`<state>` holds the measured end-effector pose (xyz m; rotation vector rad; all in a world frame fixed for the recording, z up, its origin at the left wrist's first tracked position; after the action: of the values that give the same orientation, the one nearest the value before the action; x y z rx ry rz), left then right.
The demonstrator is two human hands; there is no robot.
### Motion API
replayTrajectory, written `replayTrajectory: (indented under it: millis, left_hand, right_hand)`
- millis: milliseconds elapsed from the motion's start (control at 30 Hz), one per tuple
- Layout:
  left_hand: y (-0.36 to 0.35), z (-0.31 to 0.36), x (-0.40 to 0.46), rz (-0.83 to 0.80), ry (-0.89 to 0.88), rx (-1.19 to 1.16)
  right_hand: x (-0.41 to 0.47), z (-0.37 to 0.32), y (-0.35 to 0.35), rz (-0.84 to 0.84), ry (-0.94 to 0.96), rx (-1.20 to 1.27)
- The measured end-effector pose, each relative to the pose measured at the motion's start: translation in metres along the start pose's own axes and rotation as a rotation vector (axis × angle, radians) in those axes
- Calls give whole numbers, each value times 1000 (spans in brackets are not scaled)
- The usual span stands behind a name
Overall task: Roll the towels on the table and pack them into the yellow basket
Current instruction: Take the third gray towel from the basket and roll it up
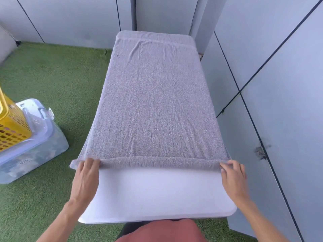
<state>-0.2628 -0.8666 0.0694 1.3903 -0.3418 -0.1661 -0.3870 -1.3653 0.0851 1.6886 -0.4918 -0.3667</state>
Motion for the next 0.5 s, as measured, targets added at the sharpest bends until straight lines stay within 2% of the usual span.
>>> replayTrajectory:
  millis: [100, 267, 367, 433, 500]
  left_hand:
    - [-12, 10, -18, -18, -49, -6]
    - [-13, 0, 8, -122, 65, -148]
    - [-10, -9, 20, -179, 98, -135]
    - [-9, -15, 14, -208, 117, -104]
    - [-12, -20, 3, -293, 155, -93]
  right_hand:
    - [-7, -2, -15, -67, 87, -39]
    - [17, -5, -24, -123, -43, 81]
    - [23, -5, -25, -168, -13, 34]
    - [23, -1, -26, -256, 35, -20]
    - [22, 0, -26, -433, 90, -58]
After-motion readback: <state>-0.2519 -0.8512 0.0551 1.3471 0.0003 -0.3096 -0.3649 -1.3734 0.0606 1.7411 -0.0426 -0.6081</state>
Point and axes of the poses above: each hand's wrist, its own x-axis towards the middle knuckle, its own y-axis out of the back of the hand, z = x × y, the point moved 8 cm from there along x, towards the middle knuckle, and after that the axes turned 6 degrees about -y, right-handed, at the moved point
